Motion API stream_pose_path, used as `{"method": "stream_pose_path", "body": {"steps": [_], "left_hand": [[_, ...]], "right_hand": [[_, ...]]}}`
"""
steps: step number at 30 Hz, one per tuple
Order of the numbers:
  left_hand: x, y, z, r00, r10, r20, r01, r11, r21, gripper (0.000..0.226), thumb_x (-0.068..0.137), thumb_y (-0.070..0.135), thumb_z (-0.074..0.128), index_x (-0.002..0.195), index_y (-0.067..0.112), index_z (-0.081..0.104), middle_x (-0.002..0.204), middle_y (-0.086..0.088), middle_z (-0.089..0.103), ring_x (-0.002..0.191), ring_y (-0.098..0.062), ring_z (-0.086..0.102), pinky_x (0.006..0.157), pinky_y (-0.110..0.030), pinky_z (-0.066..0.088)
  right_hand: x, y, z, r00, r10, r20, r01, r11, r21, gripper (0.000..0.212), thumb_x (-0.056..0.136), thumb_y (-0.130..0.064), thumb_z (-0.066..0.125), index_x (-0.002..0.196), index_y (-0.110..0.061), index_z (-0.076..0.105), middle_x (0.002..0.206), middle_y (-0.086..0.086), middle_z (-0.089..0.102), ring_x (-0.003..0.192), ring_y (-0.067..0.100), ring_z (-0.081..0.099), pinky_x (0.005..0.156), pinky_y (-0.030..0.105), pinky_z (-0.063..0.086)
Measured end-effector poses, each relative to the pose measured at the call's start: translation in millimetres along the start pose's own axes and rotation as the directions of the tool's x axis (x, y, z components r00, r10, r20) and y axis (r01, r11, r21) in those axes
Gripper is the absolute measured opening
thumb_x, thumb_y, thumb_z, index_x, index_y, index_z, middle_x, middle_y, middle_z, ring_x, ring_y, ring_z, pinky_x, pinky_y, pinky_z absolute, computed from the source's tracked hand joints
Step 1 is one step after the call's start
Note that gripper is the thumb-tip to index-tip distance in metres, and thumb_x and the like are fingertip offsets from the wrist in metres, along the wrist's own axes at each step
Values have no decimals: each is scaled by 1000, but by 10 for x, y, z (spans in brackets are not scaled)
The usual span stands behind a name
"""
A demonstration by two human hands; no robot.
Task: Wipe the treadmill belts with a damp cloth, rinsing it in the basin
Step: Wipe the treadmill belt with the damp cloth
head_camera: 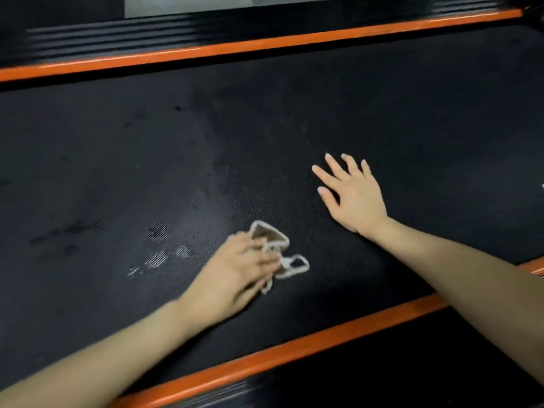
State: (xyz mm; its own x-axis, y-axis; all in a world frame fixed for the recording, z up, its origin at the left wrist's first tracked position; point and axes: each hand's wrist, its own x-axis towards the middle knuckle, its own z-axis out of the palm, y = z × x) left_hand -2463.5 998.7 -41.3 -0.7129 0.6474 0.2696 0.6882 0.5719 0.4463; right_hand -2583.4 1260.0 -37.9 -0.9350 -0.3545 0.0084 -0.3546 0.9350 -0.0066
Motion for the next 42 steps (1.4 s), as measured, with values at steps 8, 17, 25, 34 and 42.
{"method": "stream_pose_path", "body": {"steps": [8, 17, 25, 34, 42], "left_hand": [[-1009, -37, -380, 984, 21, 176, -22, 1000, 7, 30, 98, 33, 48, 122, 24, 64, 139, 16, 50, 132, -14, 44, 112, -34, 31], [2, 348, 57, 985, 152, 88, -154, 988, 17, 29, 94, 25, 51, 108, 10, 72, 114, -4, 69, 111, -25, 59, 104, -37, 39], [-259, 113, 96, 996, 34, -77, -20, 984, 179, 30, 87, 33, 65, 113, 19, 70, 124, -7, 63, 116, -28, 56, 103, -47, 40], [339, -1070, -356, 828, -312, -466, 455, 859, 234, 22, 81, 20, 59, 99, 14, 71, 100, -14, 67, 87, -33, 62, 84, -36, 38], [560, -1327, -424, 812, -423, -401, 526, 829, 190, 28, 89, 27, 53, 107, 16, 72, 114, -7, 66, 102, -30, 60, 92, -33, 38]], "right_hand": [[-12, 4, -10, 999, 9, 35, -9, 1000, -5, 60, 93, -51, 11, 143, -30, 36, 151, 4, 32, 140, 33, 25, 114, 54, 16], [271, -653, -61, 991, 87, 97, -82, 995, -55, 61, 92, -57, 8, 148, -35, 19, 154, 23, 14, 139, 46, 12, 111, 61, 7], [608, -1079, 71, 992, -73, 101, 74, 997, -11, 52, 98, -54, 14, 147, -42, 9, 157, 16, 2, 144, 37, -2, 111, 62, 0], [781, -997, 125, 1000, -6, 19, 6, 1000, 22, 49, 100, -44, 17, 148, -36, 15, 159, 0, 8, 146, 24, 3, 115, 54, 2], [802, -978, 96, 998, -45, 54, 43, 998, 39, 48, 101, -42, 14, 148, -37, 13, 159, 0, 4, 146, 24, -1, 115, 54, -1]]}}
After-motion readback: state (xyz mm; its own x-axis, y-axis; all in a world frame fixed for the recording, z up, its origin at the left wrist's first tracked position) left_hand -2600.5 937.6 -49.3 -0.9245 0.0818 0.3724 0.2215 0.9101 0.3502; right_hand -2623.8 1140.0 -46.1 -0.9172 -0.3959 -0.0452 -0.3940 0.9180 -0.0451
